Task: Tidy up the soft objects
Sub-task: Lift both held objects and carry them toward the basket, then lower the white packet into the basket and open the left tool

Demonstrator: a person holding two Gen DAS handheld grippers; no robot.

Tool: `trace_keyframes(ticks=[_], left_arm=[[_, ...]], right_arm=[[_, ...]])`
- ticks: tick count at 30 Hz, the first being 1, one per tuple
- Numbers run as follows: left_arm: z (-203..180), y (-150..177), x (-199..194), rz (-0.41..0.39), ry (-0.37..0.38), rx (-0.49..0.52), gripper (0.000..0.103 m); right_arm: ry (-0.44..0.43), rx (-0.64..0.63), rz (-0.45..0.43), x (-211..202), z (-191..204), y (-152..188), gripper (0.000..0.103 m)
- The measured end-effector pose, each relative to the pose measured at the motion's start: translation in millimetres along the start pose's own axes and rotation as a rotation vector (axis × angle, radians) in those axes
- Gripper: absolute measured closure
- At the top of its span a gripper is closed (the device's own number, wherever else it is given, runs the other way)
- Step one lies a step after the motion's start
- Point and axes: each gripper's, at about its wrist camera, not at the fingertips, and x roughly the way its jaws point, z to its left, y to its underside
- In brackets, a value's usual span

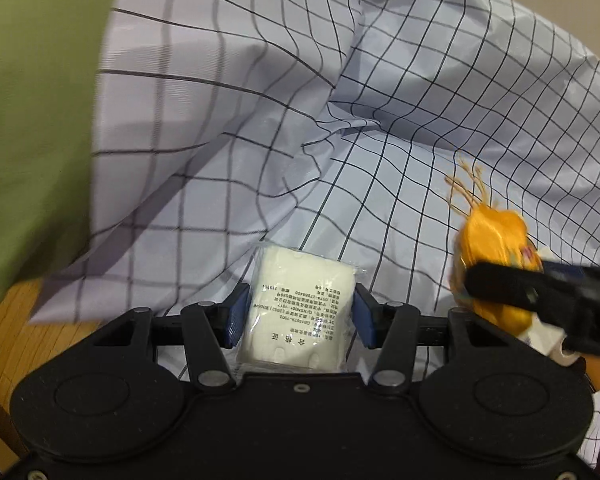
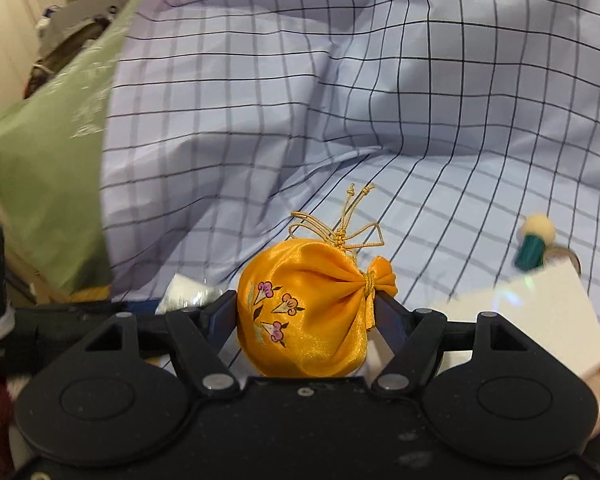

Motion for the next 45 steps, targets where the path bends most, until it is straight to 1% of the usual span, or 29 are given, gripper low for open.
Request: trace_keyframes(ticks=[3,6,10,15,18,24,27,32,35,38,41,45], left_arm=[[-0.5,12.8,-21.8,-0.033,-0.007,0.0,0.052],[-5.0,25.9,-45.0,-0.065,0.002,0.006,0.052],[-16.6,45.0,-73.5,-0.092,0.029,0.036,0.052],[-38.1,70.3,-100.6,-0.101,0.087,0.081,0.052],[-53.7,85.4,-111.6,-0.1,0.118,0.116,0.052],[-82.5,117.6,-129.2,-0.08,0.192,0.184,0.052],[-96.2,133.0,-136.5,-0.067,0.228,0.216,0.052],[-116.6,162.1,-147.3,-0.04,0.283,0.267,0.052],[-126.1,179.0,-151.8,-0.022,0.306,0.289,0.052],[-132.2,191.7,-156.2,-0.01,0.327,0.291,0.052],[-135.5,201.6,-159.6,-0.014,0.322,0.289,0.052],[-136.0,208.7,-155.1,-0.001,0.301,0.285,0.052]], right_arm=[[-0.018,0.009,-0.016,-27.9,2.1,25.7,0.031],[-0.024,0.017,-0.037,-62.1,3.4,58.0,0.031],[-0.006,0.03,-0.081,-102.3,3.9,96.4,0.031],[0.033,0.104,-0.138,-145.4,-1.9,145.2,0.031],[0.091,0.148,-0.183,-169.2,-5.7,172.9,0.031],[0.247,0.222,-0.282,-208.5,-11.8,220.9,0.031],[0.288,0.283,-0.32,-226.3,-17.1,242.2,0.031],[0.372,0.331,-0.391,-251.6,-17.2,270.7,0.031],[0.388,0.363,-0.431,-264.0,-15.0,282.2,0.03],[0.406,0.39,-0.479,-278.5,-11.6,294.4,0.03],[0.428,0.41,-0.513,-288.1,-8.7,301.8,0.03],[0.457,0.407,-0.51,-287.8,-7.9,303.1,0.03]])
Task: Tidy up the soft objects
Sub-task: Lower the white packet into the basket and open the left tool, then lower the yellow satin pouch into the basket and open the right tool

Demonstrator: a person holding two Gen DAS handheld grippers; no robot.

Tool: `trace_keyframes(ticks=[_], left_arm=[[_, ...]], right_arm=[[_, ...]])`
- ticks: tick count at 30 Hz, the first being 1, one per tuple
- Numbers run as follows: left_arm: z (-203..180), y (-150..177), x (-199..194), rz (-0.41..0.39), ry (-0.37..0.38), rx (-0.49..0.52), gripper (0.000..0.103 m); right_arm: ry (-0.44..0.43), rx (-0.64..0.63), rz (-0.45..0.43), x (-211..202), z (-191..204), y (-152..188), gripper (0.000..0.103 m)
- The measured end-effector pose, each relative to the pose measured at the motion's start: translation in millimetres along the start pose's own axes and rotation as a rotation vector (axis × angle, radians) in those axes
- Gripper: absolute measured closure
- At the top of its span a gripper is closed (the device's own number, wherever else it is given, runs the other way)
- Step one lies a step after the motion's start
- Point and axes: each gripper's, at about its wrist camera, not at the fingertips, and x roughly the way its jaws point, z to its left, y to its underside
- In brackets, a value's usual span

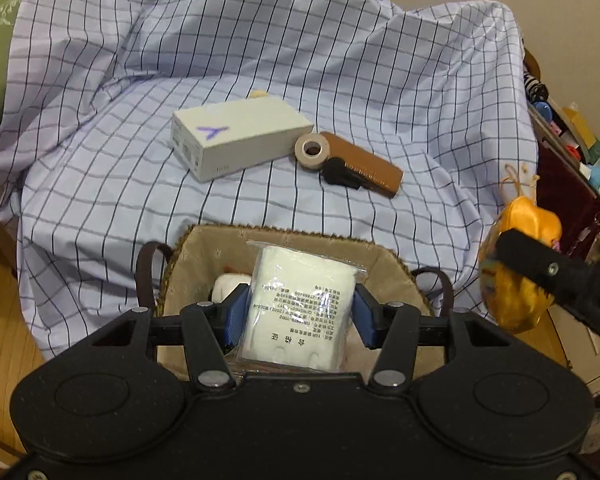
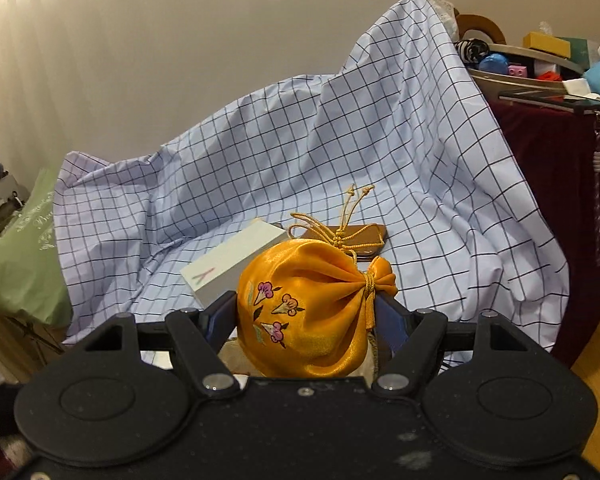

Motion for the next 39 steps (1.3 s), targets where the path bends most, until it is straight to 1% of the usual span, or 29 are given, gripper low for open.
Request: trace_keyframes(ticks=[5,10,13,15,17,22,24,25,31,39], left_arm=[[7.3,5.6,11.8,0.039,-0.015,-0.027,0.052],[9.9,8.6,15.5,0.038,-0.021,-0.029,0.052],[10.0,9.1,18.5,0.043,-0.026,-0.029,0.05],[10.0,9.7,18.4,0.04,-0.037,-0.028,0.04],[9.9,10.5,15.8,0.026,-0.047,-0.022,0.037],[12.5,12.8,9.4,0.006,-0.06,-0.042,0.036],[14.2,15.3,7.8,0.002,-0.07,-0.057,0.029],[14.9,17.0,6.6,-0.003,-0.076,-0.065,0.028],[13.3,22.2,3.0,-0.013,-0.096,-0.051,0.027],[13.1,25.7,4.3,0.004,-0.103,-0.035,0.026]], right_arm=[[0.006,-0.002,0.039,8.4,2.8,7.2,0.03],[0.009,-0.011,0.062,11.5,3.6,11.2,0.03],[0.009,-0.015,0.072,12.6,4.4,12.4,0.03],[0.008,-0.017,0.076,12.8,5.6,12.7,0.03],[0.009,-0.018,0.08,13.3,5.7,13.4,0.03],[0.014,-0.017,0.097,16.7,4.8,14.7,0.03],[0.018,-0.02,0.104,18.5,5.5,15.8,0.03],[0.02,-0.021,0.107,19.7,5.3,15.9,0.03],[0.029,-0.024,0.143,27.4,6.6,18.3,0.03],[0.036,-0.033,0.153,31.7,10.5,20.6,0.029]])
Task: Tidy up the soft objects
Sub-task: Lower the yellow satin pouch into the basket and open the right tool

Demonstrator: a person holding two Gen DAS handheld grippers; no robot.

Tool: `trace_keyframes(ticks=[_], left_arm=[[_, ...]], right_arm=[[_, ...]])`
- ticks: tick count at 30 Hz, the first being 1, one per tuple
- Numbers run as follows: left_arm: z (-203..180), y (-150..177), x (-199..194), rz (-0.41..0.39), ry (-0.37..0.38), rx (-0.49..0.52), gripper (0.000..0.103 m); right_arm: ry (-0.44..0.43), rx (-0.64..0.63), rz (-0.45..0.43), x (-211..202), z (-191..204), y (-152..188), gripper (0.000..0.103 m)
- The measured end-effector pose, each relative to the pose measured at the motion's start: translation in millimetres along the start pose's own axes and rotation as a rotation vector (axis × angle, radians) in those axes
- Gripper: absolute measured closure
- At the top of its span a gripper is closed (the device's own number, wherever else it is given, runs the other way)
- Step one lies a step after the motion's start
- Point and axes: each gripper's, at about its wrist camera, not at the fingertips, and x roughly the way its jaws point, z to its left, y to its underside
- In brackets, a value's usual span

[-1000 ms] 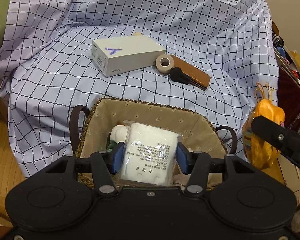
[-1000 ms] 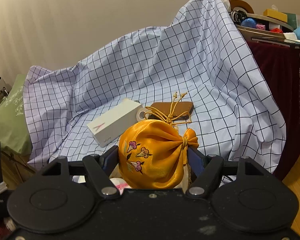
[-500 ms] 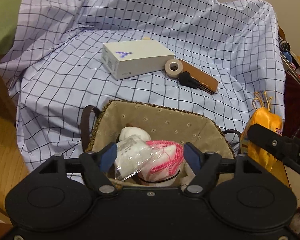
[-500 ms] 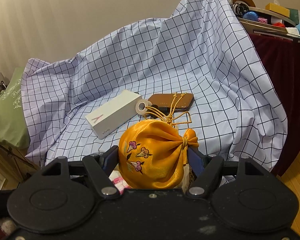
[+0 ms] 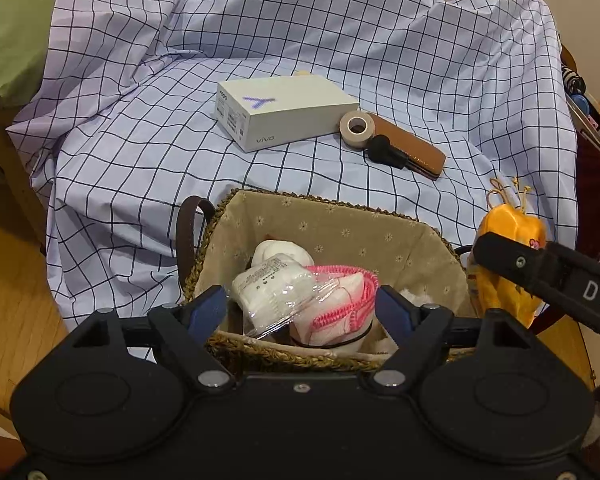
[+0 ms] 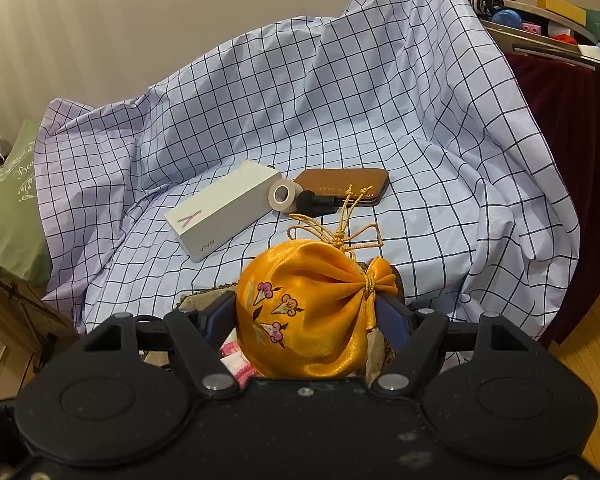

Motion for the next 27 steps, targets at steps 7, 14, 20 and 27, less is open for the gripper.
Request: trace_keyframes(ticks=[7,14,20,27], left_arm=[[3.0,0.3,-0.5,0.002,-0.006,-0.008,0.026],[4.5,0.1,-0.1,0.006,-0.009,-0.015,0.026],[4.8,0.5,-0.1,0.006,-0.008,-0.016,0.026],[5.2,0.8,0.0,0.007,-0.008,-0.016,0.025]], right_arm=[[-0.003,-0.009,0.005,4.9,1.2,-1.7,0.026],[-0.004,-0.019,-0.025,4.4,2.1,-2.4,0.019],[0.004,-0.004,-0.013,5.9,-2.0,-2.4,0.019],[0.019,0.005,0.005,7.6,-3.9,-0.4,0.019]])
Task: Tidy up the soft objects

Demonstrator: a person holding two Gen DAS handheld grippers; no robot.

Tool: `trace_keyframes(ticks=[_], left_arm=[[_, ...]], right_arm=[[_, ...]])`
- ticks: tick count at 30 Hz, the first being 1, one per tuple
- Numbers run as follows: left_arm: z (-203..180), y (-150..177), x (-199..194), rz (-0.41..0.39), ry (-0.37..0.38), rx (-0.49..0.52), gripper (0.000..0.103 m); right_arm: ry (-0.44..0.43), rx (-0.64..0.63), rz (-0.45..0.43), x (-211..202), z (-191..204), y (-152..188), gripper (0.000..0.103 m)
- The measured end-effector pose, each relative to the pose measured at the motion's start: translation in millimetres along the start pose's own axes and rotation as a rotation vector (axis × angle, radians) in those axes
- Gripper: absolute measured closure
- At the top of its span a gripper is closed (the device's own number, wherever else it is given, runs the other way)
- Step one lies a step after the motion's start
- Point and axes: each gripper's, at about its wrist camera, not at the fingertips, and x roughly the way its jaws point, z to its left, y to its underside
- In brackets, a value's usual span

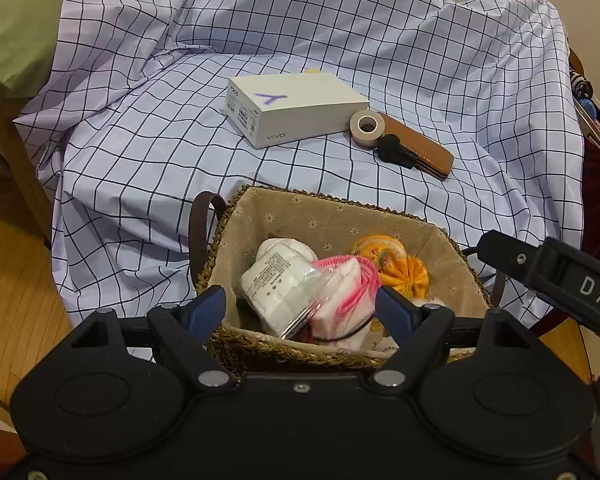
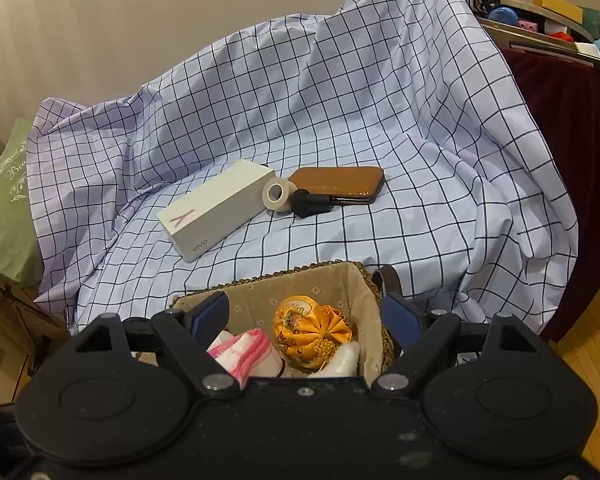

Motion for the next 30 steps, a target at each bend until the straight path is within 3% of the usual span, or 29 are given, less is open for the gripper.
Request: trace_keyframes(ticks=[22,26,30], left_arm=[[0.5,2.5,1.2,0.004,-0.003,0.003,0.024],[-0.5,3.0,1.7,0.007,0.003,0.01,0.016],[-2.5,3.0,1.9,0.009,-0.001,0.023,0.015]], right_arm=[[0.01,0.001,0.037,4.9,-2.2,2.5,0.019],[0.011,0.002,0.045,6.2,-3.0,2.1,0.019],[0.013,0.004,0.052,7.4,-4.2,2.3,0.019]])
